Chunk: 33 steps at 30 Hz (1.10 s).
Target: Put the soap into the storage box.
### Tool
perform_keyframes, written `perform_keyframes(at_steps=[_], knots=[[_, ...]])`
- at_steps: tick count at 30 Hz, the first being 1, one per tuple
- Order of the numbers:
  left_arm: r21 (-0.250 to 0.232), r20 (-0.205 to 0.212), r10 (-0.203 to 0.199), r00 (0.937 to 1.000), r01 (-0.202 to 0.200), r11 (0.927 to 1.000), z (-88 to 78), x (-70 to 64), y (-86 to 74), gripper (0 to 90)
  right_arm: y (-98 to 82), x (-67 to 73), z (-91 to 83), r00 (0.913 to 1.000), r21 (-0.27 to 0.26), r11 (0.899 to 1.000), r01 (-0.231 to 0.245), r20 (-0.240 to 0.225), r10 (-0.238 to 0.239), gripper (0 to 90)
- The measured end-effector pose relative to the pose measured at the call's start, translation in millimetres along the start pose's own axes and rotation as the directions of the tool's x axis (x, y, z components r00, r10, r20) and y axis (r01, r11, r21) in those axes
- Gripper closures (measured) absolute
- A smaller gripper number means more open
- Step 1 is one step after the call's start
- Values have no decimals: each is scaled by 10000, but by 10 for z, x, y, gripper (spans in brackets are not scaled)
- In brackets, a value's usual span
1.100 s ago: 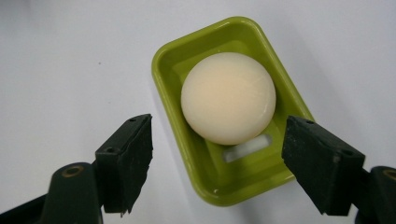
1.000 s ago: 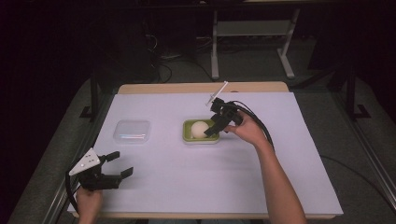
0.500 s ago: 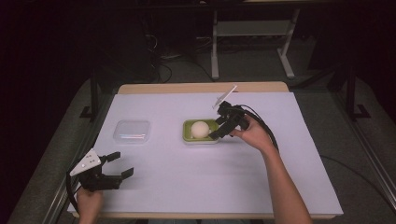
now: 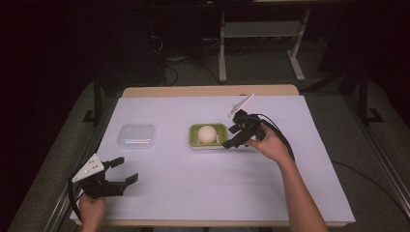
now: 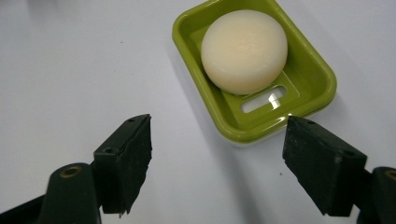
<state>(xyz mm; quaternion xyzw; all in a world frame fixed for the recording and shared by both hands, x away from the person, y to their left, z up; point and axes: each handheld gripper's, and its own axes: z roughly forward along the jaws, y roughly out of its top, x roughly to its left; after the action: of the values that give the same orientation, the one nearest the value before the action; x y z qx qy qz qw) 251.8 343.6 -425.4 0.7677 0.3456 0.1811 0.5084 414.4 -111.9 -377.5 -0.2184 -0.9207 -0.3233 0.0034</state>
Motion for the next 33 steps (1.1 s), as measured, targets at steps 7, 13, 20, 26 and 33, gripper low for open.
perform_keyframes(at_steps=[7,13,20,26,33], knots=[[-61,-22,-31,10000,31,10000,-1,-6,0,132,-82,55,-24,10000,104,9999,8,8,-8,213],[-76,-8,-28,10000,28,10000,-1,-7,0,132,-157,107,-66,10000,74,10000,30,91,-31,216],[-45,-19,12,10000,-12,10000,0,-12,1,132,-274,157,-102,10000,10,10000,7,65,-7,213],[-37,11,91,10000,-91,10000,0,-12,2,132,-380,186,-133,10000,49,10000,-80,40,80,205],[4,-38,194,9998,-194,9998,3,-25,4,132,-504,262,-174,9997,-69,9997,-234,90,235,205]])
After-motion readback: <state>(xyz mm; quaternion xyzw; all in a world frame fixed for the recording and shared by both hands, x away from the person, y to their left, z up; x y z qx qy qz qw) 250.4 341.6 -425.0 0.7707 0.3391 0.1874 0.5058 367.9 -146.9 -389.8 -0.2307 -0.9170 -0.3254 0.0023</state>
